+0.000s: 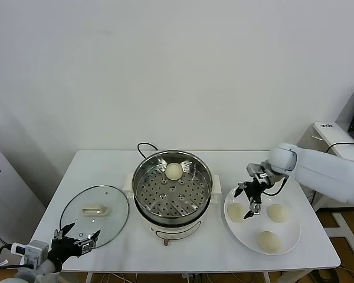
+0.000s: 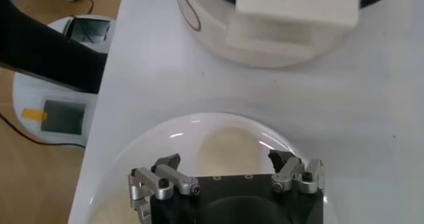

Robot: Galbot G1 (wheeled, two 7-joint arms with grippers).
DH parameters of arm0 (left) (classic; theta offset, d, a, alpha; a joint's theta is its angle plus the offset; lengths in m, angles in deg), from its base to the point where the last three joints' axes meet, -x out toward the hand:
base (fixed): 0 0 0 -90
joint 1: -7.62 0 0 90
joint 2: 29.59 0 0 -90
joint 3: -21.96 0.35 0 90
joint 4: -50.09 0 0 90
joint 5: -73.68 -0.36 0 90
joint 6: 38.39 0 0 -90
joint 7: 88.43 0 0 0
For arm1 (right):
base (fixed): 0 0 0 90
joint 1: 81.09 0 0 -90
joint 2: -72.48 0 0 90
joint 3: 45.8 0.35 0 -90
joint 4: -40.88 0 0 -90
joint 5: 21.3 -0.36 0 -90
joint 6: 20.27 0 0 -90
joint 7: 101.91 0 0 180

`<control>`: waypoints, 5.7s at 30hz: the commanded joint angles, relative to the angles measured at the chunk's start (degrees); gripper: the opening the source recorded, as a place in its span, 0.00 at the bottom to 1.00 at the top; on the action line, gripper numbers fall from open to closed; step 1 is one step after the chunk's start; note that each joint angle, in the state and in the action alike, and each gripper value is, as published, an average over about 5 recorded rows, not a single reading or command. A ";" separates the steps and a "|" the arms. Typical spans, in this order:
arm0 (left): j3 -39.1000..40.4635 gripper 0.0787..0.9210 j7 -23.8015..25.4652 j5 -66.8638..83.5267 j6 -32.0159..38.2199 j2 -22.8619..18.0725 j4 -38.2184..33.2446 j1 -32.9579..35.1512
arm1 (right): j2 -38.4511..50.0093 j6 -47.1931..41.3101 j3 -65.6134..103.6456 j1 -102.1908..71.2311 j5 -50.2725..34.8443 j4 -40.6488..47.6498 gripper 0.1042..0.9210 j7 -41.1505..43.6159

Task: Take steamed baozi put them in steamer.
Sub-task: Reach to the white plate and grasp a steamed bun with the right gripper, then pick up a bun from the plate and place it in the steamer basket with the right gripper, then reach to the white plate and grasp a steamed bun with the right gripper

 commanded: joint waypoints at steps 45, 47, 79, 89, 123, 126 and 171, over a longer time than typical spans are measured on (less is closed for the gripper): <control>0.29 0.88 -0.27 -0.06 -0.45 0.08 -0.90 0.00 | 1.51 -5.47 -19.83 40.03 -15.70 -15.52 0.44 -0.30; 0.27 0.88 -0.29 -0.06 -0.46 0.23 -0.96 -0.01 | -0.07 -7.33 -19.45 41.17 -19.31 -16.55 0.44 -1.14; 0.33 0.88 -0.53 -0.15 -0.42 0.10 -0.78 0.08 | -29.69 -22.72 -11.11 23.97 -34.67 -10.64 0.44 -22.65; 0.30 0.88 -0.54 -0.17 -0.44 0.11 -0.78 0.12 | -31.58 -22.92 -10.37 17.67 -33.10 -7.59 0.44 -23.39; -0.47 0.88 -0.51 0.40 -0.11 0.29 -0.86 0.49 | -23.32 -21.38 -9.23 25.42 -31.00 -9.25 0.87 -15.29; -0.56 0.88 -0.50 0.39 -0.12 0.25 -1.03 0.60 | -17.15 -18.75 -11.56 30.34 -28.56 -11.05 0.88 -9.03; -0.59 0.88 -0.44 -0.28 -0.07 -0.22 -1.66 0.47 | 12.62 -2.35 -5.95 5.58 6.29 -12.86 0.88 5.55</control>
